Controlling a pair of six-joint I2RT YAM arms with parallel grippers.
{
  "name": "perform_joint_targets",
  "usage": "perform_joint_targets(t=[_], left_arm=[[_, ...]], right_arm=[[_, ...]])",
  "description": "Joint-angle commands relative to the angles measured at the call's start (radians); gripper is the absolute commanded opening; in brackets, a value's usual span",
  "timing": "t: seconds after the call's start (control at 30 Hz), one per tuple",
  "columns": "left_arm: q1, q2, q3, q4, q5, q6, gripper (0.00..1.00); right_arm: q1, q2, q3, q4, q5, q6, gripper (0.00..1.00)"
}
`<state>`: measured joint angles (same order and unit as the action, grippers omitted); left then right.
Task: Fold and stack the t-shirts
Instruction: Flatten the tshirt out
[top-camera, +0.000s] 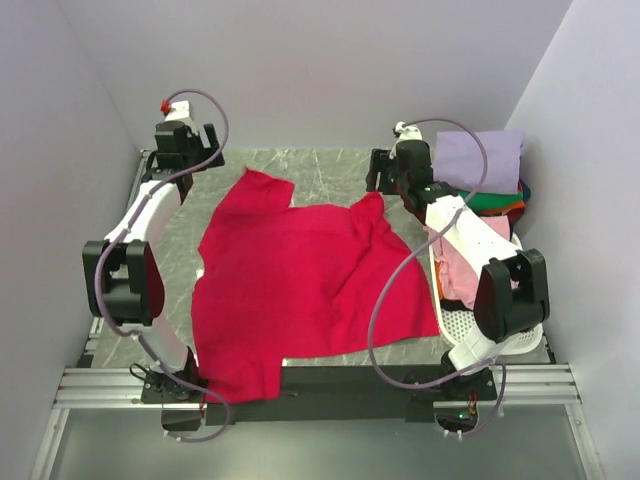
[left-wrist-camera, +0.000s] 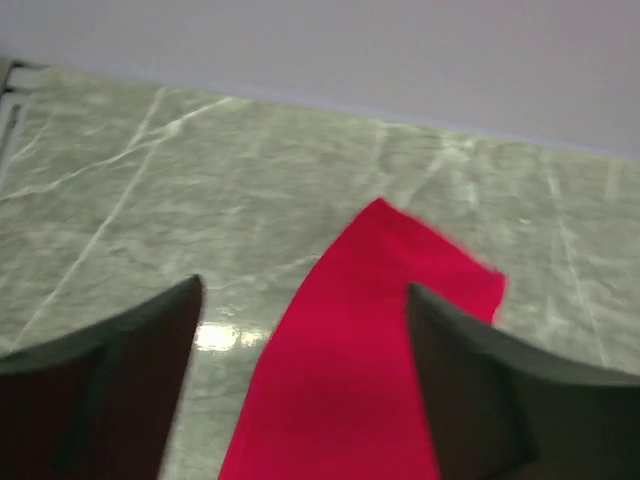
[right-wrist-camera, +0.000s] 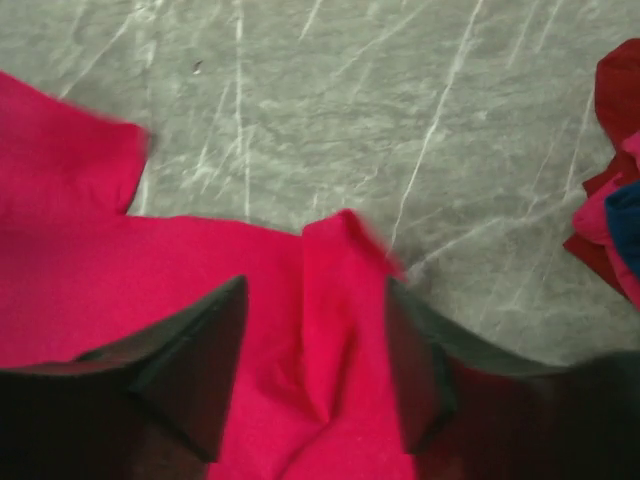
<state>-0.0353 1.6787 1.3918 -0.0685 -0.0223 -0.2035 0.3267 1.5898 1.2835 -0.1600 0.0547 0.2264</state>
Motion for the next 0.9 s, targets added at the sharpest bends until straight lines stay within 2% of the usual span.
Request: perform_joint_targets(t=[0.0,0.1,0.2,0.3,0.4,0.53,0.87], left_arm=[[0.012,-0.02,0.131,0.076,-0.083,-0.02,0.99],[0.012,-0.017,0.141,0.072,-0.126,-0.025,0.99],[0.003,-0.06,0.063,0.119,-0.073,-0.056,0.99],[-0.031,-0.063,0.026,0.138,-0.007,-0.079,0.99],[-0.072,0.004,0.049,0.096,0.015,-0.1,0.99],[-0.075,0.148,0.105,0.029,0.128,-0.169,0.99],[-0.074,0.384,0.254,-0.1,0.251,-0.237,0.99]], right_arm=[[-0.006,-0.027,0.096,0.086,0.043,0.011,0.78],[-0.008,-0.066,0.056,0.115,0.048,0.007,0.87],[-0.008,-0.087,0.03,0.132,0.025,-0.005,0.87],[-0.008,-0.039,0.039,0.11,0.022,-0.009,0.86],[-0.008,0.011,0.037,0.1,0.005,0.007,0.84],[-0.011,0.097,0.065,0.09,-0.03,0.022,0.83],[-0.028,0.306,0.197,0.019,-0.116,0.056,0.82]])
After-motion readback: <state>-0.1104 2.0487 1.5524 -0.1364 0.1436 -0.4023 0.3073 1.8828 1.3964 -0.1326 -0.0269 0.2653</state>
